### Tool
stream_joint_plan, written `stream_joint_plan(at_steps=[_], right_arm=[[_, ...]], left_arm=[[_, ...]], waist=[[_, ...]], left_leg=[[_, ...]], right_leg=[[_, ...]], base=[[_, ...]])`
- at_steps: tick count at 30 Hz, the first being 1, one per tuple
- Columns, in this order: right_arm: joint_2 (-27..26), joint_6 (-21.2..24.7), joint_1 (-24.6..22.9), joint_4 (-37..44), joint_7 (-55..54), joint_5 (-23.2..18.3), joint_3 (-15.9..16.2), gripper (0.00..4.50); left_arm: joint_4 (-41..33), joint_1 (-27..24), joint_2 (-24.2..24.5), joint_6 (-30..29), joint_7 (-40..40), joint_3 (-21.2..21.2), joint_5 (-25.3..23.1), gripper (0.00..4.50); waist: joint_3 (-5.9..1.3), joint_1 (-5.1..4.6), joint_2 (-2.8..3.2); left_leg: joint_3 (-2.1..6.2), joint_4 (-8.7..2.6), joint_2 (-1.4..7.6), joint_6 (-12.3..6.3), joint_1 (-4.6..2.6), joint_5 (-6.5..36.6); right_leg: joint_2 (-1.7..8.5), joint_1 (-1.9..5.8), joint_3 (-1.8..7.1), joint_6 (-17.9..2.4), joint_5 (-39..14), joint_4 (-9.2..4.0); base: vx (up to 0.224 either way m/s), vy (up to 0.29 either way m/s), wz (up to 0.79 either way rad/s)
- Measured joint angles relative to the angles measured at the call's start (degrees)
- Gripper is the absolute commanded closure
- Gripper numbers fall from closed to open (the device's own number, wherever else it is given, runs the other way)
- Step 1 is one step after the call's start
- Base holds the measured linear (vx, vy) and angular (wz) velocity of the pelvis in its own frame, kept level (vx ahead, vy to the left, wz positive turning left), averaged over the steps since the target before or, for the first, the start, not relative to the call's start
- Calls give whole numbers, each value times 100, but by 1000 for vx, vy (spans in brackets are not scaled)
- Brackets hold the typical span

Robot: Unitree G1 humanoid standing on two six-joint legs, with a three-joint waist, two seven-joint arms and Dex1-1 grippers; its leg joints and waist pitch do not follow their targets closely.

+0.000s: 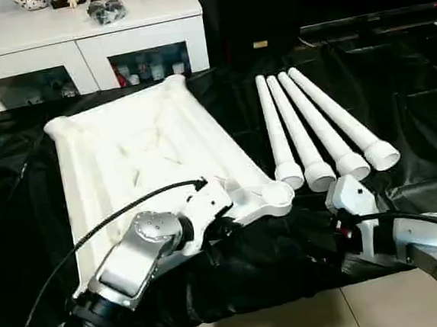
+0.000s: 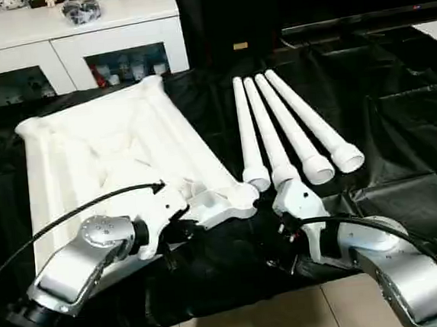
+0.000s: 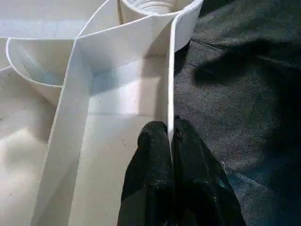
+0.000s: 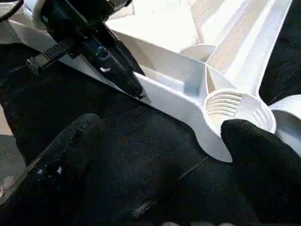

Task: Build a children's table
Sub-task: Move table base, then pick table leg

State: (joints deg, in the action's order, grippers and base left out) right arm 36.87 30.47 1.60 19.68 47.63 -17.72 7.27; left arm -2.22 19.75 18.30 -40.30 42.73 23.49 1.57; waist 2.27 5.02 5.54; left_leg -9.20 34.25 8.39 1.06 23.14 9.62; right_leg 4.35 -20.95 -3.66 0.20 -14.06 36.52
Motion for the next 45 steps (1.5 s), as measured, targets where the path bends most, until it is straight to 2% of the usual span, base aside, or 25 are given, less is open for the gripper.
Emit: stream_joint_plan(at_steps=[8, 10, 14, 15, 19, 21, 23, 25, 29, 32, 36, 40, 45], right_arm=[[29, 0, 0, -8, -1, 31, 0, 0], [31, 0, 0, -8, 0, 34, 0, 0], [34, 1, 5, -8, -1, 27, -14, 0], [32, 4, 10, -8, -4, 15, -18, 0], [-88, 144, 191, -8, -145, -153, -229, 0], [-304, 435, 548, -60, -442, -187, -341, 0], [-697, 876, 1183, -425, -914, -223, -548, 0], [-808, 1107, 1471, -636, -1189, -239, -674, 0], [-1452, 1278, 2502, -2069, -1970, -26, -725, 0], [-1850, 1133, 3305, -3288, -2536, 209, -752, 0], [-2089, 824, 3854, -4372, -2930, 405, -776, 0], [-2317, 229, 4739, -6019, -3264, 535, -873, 0], [-2391, -241, 5130, -6972, -3406, 744, -903, 0]], left_arm=[[-122, -11, -26, -141, -86, 6, -4, 447], [-125, -34, -11, -73, -86, 14, -9, 405], [-294, -73, 158, 20, -58, 15, -9, 383], [-333, -73, 172, 36, -50, 15, -8, 358], [-570, -102, 480, 62, 122, -19, 14, 350], [-686, -114, 642, 71, 250, -80, 91, 350], [-798, -91, 671, 190, 276, -272, 130, 350], [-893, -71, 674, 333, 274, -396, 192, 350], [-1001, -82, 610, 426, 213, -761, 381, 350], [-1134, -105, 653, 436, 139, -804, 382, 350], [-1407, -268, 774, 392, 134, -858, 395, 350], [-1953, -594, 905, 99, 130, -1022, 542, 350], [-2436, -884, 1173, -238, 145, -1210, 690, 350]], waist=[[3, -1, -5], [3, -1, -5], [2, 10, -4], [2, 13, -3], [1, 7, -2], [4, -13, -5], [4, -36, -7], [4, 1, -8], [6, -3, -11], [10, -5, -17], [20, 23, -35], [23, 37, -46], [27, 125, -54]], left_leg=[[0, 0, 0, -2, 2, 1], [0, 0, 0, -4, 3, 2], [0, 0, 0, -4, 2, 2], [0, 0, 0, -4, 1, 2], [0, 2, 0, -4, -3, 2], [1, 2, 0, -3, -6, 2], [1, 3, 1, -2, -11, 1], [0, 3, 1, -2, -13, 1], [-4, 8, 1, 0, -7, 0], [-10, 9, 2, 1, -2, -1], [-22, 9, 7, 0, 16, -1], [-33, 34, 14, -9, 101, -5], [-40, 39, 24, -15, 101, -8]], right_leg=[[0, 0, 0, 0, 0, -3], [0, 0, -1, 0, 0, -5], [0, 1, -2, 0, 0, -5], [0, 3, -2, 0, 0, -5], [1, 4, -1, 0, 6, -3], [1, -1, -2, -3, 15, -1], [1, -3, -2, -8, 26, 4], [2, 1, -2, -8, 26, 3], [3, -6, -1, -12, 29, 10], [3, -19, 1, -12, 29, 16], [3, -33, 1, -16, 21, 13], [7, -109, 1, -17, 21, 36], [6, -113, -4, -19, 19, 50]], base=[[0, 0, 0], [0, 0, 0], [0, 0, 0], [0, 0, 0], [0, 0, 0], [0, 0, 0], [0, 0, 0], [0, 0, 0], [0, 0, 0], [0, 0, 0], [0, 0, 0], [0, 0, 0], [0, 0, 0]])
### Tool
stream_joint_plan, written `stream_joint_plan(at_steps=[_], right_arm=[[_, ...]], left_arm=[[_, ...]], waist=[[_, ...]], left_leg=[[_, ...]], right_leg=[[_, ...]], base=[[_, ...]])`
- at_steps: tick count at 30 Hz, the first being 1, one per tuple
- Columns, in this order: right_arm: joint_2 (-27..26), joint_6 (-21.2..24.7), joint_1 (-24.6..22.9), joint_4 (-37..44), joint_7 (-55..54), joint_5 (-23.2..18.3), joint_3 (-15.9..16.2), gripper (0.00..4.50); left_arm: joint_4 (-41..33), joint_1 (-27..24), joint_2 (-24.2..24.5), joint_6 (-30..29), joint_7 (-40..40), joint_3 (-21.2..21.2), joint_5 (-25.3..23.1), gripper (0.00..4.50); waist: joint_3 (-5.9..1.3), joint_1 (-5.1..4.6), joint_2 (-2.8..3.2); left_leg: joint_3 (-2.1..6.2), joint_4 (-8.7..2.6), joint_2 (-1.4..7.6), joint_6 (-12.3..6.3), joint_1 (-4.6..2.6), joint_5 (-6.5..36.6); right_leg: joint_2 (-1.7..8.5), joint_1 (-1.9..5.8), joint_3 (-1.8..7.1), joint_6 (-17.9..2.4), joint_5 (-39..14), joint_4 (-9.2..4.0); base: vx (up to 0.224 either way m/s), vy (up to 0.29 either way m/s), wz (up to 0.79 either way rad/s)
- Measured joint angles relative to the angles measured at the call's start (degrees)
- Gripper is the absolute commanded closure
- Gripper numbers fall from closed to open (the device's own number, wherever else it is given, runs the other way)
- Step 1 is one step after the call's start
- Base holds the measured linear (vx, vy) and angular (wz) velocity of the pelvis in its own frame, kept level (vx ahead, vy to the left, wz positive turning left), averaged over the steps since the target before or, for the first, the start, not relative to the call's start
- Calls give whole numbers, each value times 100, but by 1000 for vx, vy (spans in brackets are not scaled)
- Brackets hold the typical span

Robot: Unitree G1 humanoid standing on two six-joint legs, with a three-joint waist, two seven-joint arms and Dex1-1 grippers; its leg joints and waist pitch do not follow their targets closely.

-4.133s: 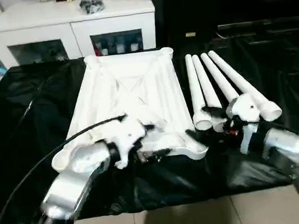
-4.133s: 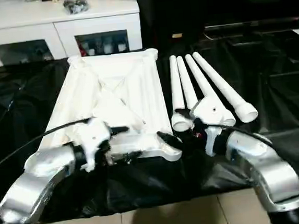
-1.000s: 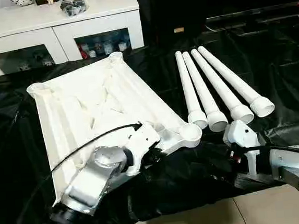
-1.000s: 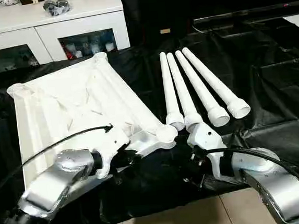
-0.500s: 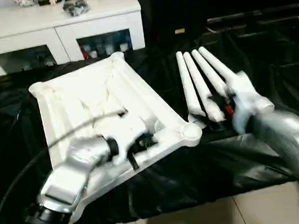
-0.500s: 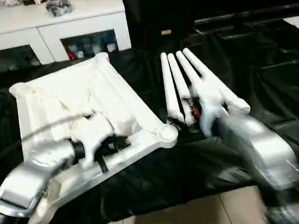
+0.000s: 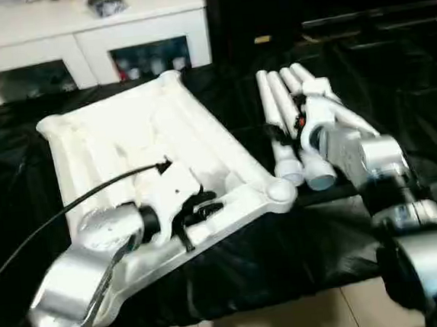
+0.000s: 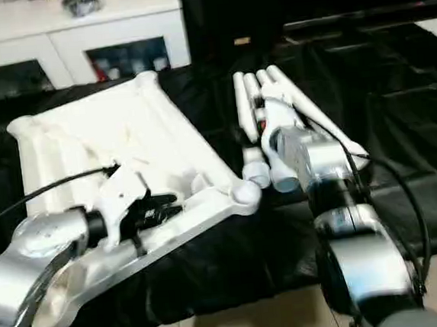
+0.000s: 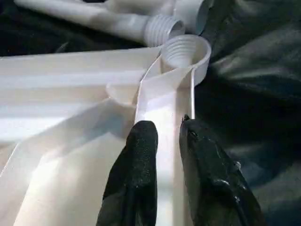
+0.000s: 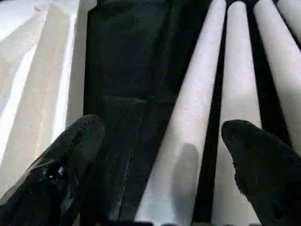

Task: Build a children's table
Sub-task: Pick table leg

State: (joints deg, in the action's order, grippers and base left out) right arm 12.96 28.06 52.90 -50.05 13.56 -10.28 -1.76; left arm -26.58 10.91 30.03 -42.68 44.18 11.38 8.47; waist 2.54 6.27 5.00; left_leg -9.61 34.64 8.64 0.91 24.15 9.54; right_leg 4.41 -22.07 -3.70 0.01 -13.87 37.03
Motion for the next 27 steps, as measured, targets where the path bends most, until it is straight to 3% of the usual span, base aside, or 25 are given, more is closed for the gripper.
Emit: stream_joint_plan(at_steps=[5, 13, 23, 27], right_arm=[[-117, -385, 398, -983, -28, 119, -10, 0], [-168, -713, 652, -1837, 60, 254, -22, 0], [-169, -676, 876, -2236, 82, 322, -112, 0], [-166, -641, 903, -2280, 88, 332, -183, 39]], left_arm=[[-445, -246, 268, -343, 51, -202, 156, 350], [-823, -300, 424, -721, 45, -343, 394, 350], [-1047, -305, 488, -997, 39, -407, 656, 333], [-1090, -299, 521, -1037, 28, -409, 691, 292]], waist=[[48, 23, -22], [130, 13, -78], [141, 17, -85], [144, 17, -89]], left_leg=[[-14, -2, 10, 4, -2, 0], [-19, -8, 12, 7, 5, -2], [-25, -9, 15, 6, 39, -3], [-26, -10, 18, 6, 38, -3]], right_leg=[[0, 0, 0, -10, 7, 3], [-1, -11, 1, -12, 5, -1], [-2, -47, 2, -15, 4, -1], [-2, -47, 2, -15, 4, 1]], base=[[0, 0, 0], [0, 0, 0], [0, 0, 0], [0, 0, 0]])
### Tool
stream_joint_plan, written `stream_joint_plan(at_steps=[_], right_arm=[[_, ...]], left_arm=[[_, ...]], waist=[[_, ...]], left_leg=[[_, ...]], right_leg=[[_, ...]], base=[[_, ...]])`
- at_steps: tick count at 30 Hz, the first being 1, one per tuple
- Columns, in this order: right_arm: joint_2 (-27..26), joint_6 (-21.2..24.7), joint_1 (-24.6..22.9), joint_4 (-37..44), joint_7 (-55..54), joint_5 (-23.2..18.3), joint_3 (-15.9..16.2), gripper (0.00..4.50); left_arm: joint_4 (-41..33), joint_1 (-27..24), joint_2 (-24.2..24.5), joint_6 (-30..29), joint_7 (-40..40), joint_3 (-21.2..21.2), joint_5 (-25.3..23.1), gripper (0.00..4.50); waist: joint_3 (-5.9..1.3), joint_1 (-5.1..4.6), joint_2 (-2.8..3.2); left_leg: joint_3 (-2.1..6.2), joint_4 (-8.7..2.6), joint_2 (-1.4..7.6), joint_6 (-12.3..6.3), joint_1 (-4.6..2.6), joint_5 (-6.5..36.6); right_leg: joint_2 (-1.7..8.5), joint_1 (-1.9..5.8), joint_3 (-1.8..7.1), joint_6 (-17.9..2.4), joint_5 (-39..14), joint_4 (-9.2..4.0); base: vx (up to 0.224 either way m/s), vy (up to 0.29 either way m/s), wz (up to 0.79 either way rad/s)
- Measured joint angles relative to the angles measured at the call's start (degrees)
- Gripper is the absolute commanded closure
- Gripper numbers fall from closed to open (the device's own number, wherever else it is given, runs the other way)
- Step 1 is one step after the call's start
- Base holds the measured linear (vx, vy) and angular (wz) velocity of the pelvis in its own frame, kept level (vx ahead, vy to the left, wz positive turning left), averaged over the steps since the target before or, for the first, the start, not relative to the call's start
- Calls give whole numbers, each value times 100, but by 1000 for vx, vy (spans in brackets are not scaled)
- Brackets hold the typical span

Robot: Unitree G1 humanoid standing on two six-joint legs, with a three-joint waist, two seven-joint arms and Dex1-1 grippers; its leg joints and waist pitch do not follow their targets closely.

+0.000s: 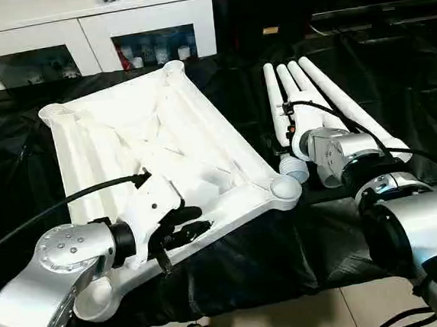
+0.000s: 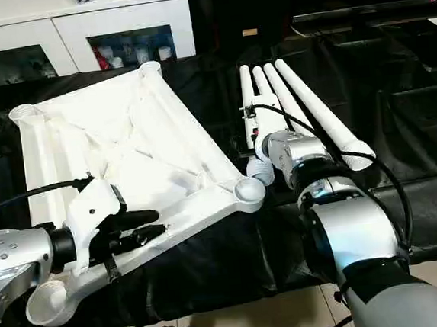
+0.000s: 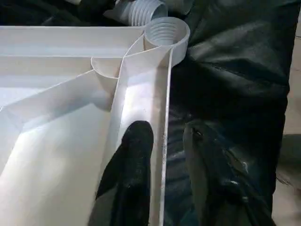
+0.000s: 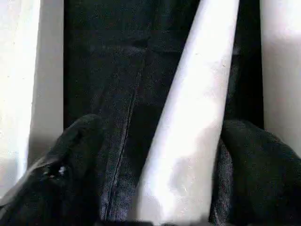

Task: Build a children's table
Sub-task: Pick table leg

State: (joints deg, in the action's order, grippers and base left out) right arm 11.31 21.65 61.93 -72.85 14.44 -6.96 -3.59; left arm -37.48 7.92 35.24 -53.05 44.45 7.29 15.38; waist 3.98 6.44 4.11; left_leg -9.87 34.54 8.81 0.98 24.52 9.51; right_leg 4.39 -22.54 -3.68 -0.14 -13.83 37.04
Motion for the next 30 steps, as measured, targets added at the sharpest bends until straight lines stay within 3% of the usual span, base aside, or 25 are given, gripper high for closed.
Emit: stream_joint_plan(at_steps=[2, 6, 7, 8, 14, 22, 30], right_arm=[[6, 76, 63, -81, -20, -1, -54, 73], [30, 279, 147, -183, -238, -102, -303, 91], [46, 306, 150, -195, -295, -156, -372, 114], [76, 334, 153, -215, -352, -214, -462, 119], [170, 456, 155, -254, -459, -280, -734, 166], [231, 578, 177, -261, -588, -335, -854, 240], [234, 573, 178, -262, -655, -355, -1016, 263]], left_arm=[[0, 52, 0, -11, -27, 0, 4, 260], [0, 159, 24, -34, -38, 0, 32, 240], [0, 160, 31, -39, -43, 0, 51, 240], [1, 163, 37, -39, -51, 0, 66, 214], [25, 280, 56, -25, -97, 6, 68, 164], [92, 372, 84, -22, -107, 37, 89, 92], [141, 412, 3, -18, -231, 51, 115, 43]], waist=[[3, -1, -5], [4, 4, -6], [4, 5, -6], [4, 8, -7], [5, 9, -7], [3, 17, -10], [1, 16, -14]], left_leg=[[-1, 0, 0, 0, 0, 0], [-3, 1, 1, 0, 0, 0], [-4, 1, 1, 0, 0, 0], [-5, 1, 1, 0, 1, 0], [-6, 0, 3, 0, 2, 0], [-9, 2, 4, 1, 2, -1], [-10, 5, 4, 1, 1, -2]], right_leg=[[0, -1, 0, 0, 0, 1], [0, 0, 1, 0, 0, 0], [0, 0, 1, 0, 0, 0], [0, -1, 1, 0, 0, -1], [-1, -3, 1, 0, 0, 2], [0, -3, 1, 0, 0, 2], [0, -2, 1, 0, 0, 4]], base=[[0, 0, 0], [0, 0, 0], [0, 0, 0], [0, 0, 0], [0, 0, 0], [0, 0, 0], [0, 0, 0]])
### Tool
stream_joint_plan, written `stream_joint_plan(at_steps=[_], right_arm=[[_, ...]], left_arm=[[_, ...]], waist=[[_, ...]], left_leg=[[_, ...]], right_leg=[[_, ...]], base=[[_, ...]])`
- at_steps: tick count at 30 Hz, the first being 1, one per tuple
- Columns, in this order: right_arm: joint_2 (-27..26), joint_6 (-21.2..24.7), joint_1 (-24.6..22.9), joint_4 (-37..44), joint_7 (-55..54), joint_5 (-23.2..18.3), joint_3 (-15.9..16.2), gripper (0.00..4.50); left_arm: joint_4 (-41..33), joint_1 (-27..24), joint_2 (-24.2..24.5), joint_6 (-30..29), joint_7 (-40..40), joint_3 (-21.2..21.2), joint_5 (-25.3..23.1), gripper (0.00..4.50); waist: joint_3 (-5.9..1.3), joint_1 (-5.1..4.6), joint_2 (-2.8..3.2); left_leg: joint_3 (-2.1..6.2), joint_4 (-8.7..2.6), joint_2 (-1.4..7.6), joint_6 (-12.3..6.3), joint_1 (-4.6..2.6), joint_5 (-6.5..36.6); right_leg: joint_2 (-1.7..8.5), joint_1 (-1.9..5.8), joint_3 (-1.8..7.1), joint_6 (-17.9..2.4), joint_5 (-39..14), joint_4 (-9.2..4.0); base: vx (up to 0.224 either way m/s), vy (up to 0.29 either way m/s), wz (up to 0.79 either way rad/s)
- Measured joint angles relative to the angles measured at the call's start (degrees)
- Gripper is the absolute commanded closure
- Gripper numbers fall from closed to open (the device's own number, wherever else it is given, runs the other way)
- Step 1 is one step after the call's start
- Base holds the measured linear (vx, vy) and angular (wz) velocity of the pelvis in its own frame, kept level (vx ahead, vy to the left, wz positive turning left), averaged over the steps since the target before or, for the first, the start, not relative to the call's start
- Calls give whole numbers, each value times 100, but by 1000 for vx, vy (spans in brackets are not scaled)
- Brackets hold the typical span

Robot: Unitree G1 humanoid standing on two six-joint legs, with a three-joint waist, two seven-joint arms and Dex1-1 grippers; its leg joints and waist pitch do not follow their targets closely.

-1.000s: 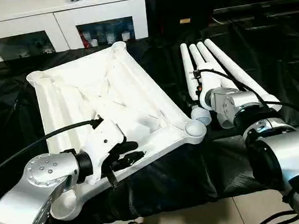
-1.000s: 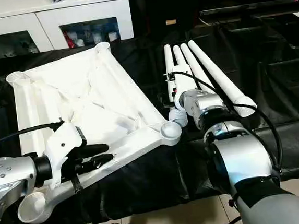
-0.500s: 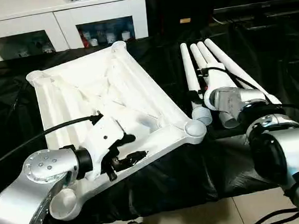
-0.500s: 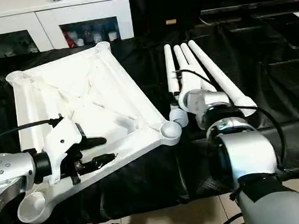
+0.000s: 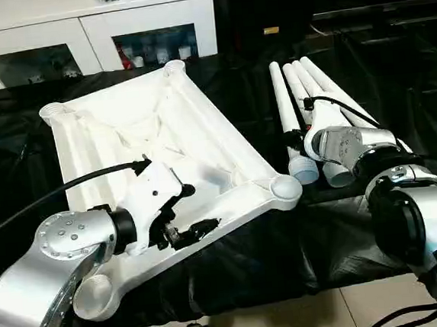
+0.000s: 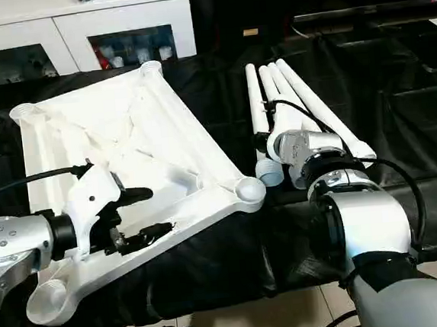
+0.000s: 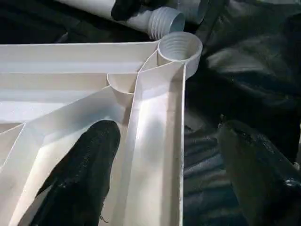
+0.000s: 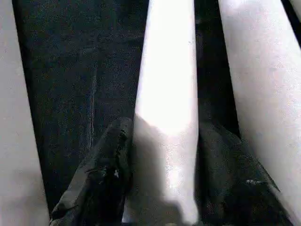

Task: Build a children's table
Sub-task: Pick table leg

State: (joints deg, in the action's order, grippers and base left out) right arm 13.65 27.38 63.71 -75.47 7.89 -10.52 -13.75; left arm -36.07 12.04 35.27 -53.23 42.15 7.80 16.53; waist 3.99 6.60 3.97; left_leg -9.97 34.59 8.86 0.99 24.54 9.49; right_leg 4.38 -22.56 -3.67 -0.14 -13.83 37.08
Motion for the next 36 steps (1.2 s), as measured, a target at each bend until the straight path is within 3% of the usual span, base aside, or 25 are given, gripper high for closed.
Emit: stream_joint_plan(at_steps=[5, 10, 12, 15, 20, 22, 26, 29, 36], right_arm=[[18, -47, -1, -19, -34, -64, -150, 266], [75, -353, 3, -6, 280, -291, -411, 266], [159, -543, 2, 68, 660, -461, -572, 266], [216, -788, 38, 419, 1206, -624, -661, 266], [310, -708, -280, 1449, 2179, -881, -627, 266], [311, -571, -499, 1813, 2374, -971, -574, 266], [341, 193, -1791, 3792, 3016, -1576, -362, 267], [462, 1007, -2961, 5666, 3488, -2388, -131, 268], [768, 1771, -3837, 7530, 4005, -3259, -42, 268]], left_arm=[[218, 39, -273, 143, -169, -5, -1, 3], [684, 394, -971, 416, -633, -47, 5, 0], [1126, 676, -1457, 578, -944, -213, -1, 0], [1532, 1013, -1749, 737, -1107, -260, 17, 0], [2153, 1509, -2359, 705, -1278, -333, 228, 0], [2286, 1649, -2572, 643, -1398, -435, 360, 0], [2775, 2123, -3310, 186, -1845, -1167, 912, 0], [3118, 2525, -3911, -138, -2233, -1826, 1613, 0], [3527, 2804, -4276, -522, -2628, -2290, 2221, 0]], waist=[[-4, 7, -5], [-10, 27, -15], [-9, 46, -12], [-11, 41, -10], [-17, 81, 0], [-24, 85, 13], [-25, 186, 89], [-33, 271, 128], [-84, 226, 201]], left_leg=[[-2, 12, 2, -4, 6, -2], [-2, 67, 14, -26, 50, -2], [-3, 97, 18, -37, 64, -1], [-4, 122, 21, -36, 61, 4], [-12, 146, 42, -40, 55, -1], [-12, 153, 43, -41, 56, -1], [-13, 167, 45, -53, 58, -1], [-17, 170, 44, -98, 62, -16], [-16, 169, 48, -89, 41, -20]], right_leg=[[0, -1, -1, 0, 0, 5], [0, -29, -6, 3, 4, 37], [2, -37, -7, 5, 5, 58], [3, -36, -2, 4, 7, 83], [2, -25, -12, 4, 16, 99], [2, -24, -12, 4, 18, 101], [3, -9, -15, 7, 27, 93], [5, -12, -10, 15, 32, 88], [6, -6, -11, 37, 48, 88]], base=[[0, 0, 0], [0, 0, 0], [0, 0, 0], [0, 0, 0], [0, 0, 0], [0, 0, 0], [0, 0, 0], [0, 0, 0], [0, 0, 0]])
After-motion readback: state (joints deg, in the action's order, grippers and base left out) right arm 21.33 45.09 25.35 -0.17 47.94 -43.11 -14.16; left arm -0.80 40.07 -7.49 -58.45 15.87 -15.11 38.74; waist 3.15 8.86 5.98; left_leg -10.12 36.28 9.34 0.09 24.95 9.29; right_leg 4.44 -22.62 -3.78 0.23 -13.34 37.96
